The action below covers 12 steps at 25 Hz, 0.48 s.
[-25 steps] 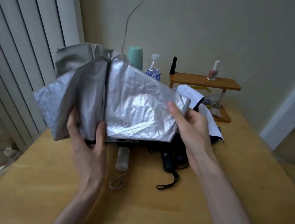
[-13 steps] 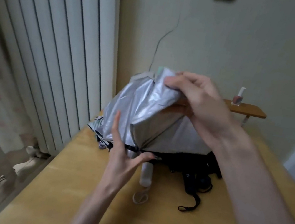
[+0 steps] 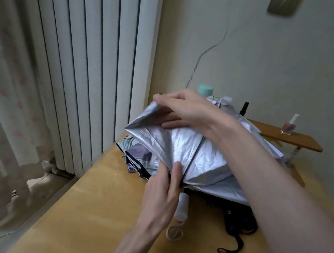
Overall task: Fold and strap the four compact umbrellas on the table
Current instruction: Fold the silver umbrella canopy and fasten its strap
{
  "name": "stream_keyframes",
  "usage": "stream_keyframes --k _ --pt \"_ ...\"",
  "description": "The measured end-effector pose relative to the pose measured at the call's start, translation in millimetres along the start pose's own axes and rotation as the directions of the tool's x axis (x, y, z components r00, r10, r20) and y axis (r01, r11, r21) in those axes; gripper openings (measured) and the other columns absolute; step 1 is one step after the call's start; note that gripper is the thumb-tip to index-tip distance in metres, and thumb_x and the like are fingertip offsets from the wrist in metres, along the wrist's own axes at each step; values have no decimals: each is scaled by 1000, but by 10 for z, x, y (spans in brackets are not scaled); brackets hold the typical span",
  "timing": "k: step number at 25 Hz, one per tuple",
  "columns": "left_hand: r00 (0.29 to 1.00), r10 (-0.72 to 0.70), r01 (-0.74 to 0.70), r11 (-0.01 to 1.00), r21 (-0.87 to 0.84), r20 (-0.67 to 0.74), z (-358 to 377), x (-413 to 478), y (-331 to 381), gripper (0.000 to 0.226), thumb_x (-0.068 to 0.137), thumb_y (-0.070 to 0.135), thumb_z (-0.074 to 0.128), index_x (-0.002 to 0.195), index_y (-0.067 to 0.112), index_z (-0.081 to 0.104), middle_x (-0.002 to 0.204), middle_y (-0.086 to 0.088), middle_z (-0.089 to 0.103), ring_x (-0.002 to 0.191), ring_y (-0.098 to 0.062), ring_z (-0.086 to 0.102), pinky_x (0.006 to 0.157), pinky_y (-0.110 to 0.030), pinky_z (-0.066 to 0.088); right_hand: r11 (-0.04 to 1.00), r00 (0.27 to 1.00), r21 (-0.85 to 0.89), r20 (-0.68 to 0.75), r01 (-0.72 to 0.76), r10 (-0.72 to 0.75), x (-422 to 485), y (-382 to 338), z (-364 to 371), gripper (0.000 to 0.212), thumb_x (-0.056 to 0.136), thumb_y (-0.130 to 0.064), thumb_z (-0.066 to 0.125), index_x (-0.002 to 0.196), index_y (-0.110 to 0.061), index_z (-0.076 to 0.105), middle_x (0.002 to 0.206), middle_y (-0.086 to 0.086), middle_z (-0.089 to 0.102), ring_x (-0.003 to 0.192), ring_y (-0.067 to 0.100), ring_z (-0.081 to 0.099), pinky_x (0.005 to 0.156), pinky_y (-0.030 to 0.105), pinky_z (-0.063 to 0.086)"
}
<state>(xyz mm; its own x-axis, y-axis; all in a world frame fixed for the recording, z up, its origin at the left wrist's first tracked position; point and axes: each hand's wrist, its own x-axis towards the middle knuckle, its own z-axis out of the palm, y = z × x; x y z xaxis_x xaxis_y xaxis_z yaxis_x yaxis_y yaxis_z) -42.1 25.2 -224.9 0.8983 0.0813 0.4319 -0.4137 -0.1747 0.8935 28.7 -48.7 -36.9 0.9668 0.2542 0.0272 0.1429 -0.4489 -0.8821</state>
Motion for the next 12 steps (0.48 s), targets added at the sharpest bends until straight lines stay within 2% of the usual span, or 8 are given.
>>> stream_keyframes --k 1,3,5,6,7,9,10,12 --pt "1000 2 -2 1000 -6 -12 1 7 -18 31 103 68 39 97 39 49 71 -4 59 64 -33 56 66 -63 48 998 998 13 -7 59 -58 -39 75 -72 27 104 -29 67 123 -11 74 112 5 79 97 16 79 91 34 64" --pt "1000 14 -15 999 -38 -21 -5 11 -21 25 103 64 42 114 43 52 85 3 66 72 -31 62 68 -59 54 972 962 -28 -142 232 -234 -141 215 -250 28 102 -19 70 129 -16 72 116 -1 78 101 10 77 95 30 61" --pt "1000 2 -3 998 -65 -25 -5 17 -20 29 103 62 45 125 43 51 104 16 70 85 -25 68 75 -55 58 909 865 -232 -297 346 -405 -207 353 -458 28 97 -14 75 124 -20 75 115 -5 77 105 7 74 100 31 59" --pt "1000 -5 3 997 -72 -27 -4 21 -13 31 103 62 46 127 43 50 109 19 70 90 -23 69 78 -54 58 878 848 -356 -307 318 -432 -220 418 -564 31 93 -22 78 124 -26 74 118 -7 76 110 7 71 105 35 56" --pt "1000 -6 5 997 -77 -25 0 20 -13 34 103 62 46 131 43 50 111 19 70 92 -23 70 79 -54 58 853 866 -463 -294 241 -404 -232 463 -646 41 89 -38 81 128 -34 71 126 -8 72 119 9 67 109 38 52" --pt "1000 11 -12 998 -67 -15 17 -5 -2 42 104 61 46 139 39 47 113 20 70 91 -20 69 80 -51 58 817 930 -576 -278 38 -240 -242 512 -765 75 76 -74 76 142 -44 57 145 -6 61 135 16 55 116 45 44" --pt "1000 27 -27 998 -60 -12 21 -20 -3 44 104 59 47 142 36 45 112 21 70 91 -18 70 80 -49 58 813 950 -580 -273 -37 -152 -240 510 -812 88 71 -83 73 147 -45 51 152 -5 55 140 19 51 117 45 42" --pt "999 50 -50 998 -40 -7 25 -45 8 53 104 56 50 148 30 39 106 23 71 87 -18 71 80 -45 60 821 969 -562 -243 -99 -50 -230 466 -895 101 67 -83 75 154 -41 45 158 -6 49 142 19 49 117 40 40"
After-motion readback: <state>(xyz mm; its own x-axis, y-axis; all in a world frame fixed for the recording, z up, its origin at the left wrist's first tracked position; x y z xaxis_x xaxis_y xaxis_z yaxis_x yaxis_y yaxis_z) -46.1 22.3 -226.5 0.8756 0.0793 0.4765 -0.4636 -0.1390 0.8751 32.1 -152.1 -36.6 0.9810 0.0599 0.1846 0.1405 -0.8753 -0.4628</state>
